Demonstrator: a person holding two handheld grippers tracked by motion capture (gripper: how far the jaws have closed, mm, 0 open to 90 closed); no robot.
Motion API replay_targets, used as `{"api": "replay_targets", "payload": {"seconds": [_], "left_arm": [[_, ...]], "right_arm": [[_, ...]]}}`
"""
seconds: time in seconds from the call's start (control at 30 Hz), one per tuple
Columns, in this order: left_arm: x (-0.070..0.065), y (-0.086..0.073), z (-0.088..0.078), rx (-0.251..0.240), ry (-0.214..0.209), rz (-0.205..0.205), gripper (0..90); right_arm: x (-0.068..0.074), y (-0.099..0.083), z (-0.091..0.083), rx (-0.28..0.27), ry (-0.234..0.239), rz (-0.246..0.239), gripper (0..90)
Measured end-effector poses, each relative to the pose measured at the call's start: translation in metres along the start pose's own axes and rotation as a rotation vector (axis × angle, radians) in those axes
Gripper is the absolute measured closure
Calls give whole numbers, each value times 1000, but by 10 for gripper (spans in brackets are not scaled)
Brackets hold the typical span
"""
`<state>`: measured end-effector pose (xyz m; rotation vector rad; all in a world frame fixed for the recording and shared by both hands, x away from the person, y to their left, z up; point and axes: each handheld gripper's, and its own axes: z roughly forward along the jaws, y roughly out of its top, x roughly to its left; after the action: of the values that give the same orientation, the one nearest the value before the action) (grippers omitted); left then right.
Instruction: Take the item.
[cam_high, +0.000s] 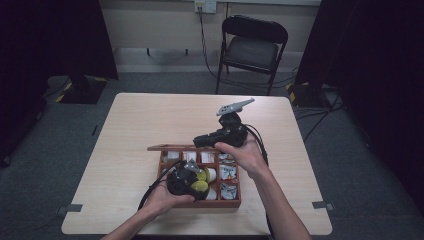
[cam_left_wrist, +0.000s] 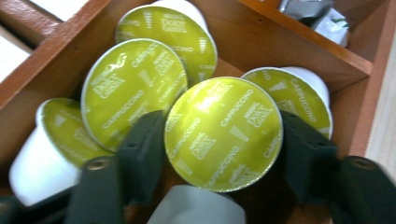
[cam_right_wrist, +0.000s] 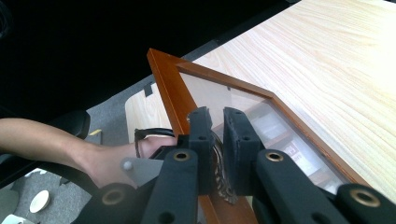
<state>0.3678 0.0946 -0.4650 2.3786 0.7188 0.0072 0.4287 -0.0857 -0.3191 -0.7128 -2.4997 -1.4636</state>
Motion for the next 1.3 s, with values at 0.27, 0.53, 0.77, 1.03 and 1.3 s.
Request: {"api": "replay_targets", "payload": {"seconds": [0.27, 0.53, 0.77, 1.03, 1.3], "left_arm": [[0, 0, -1, 24, 21, 46, 402], [-3, -1, -2, 17, 26, 68, 404], [-5, -2, -3, 3, 29, 69, 404], [-5, -2, -12, -19, 26, 68, 404], [-11, 0, -22, -44, 20, 88, 404]], "right_arm": [[0, 0, 0, 0, -3, -2, 826], [0, 0, 0, 0, -3, -3, 826], [0, 0, 0, 1, -4, -2, 826], [0, 0, 0, 1, -3, 2, 826], [0, 0, 0, 0, -5, 1, 826]]}}
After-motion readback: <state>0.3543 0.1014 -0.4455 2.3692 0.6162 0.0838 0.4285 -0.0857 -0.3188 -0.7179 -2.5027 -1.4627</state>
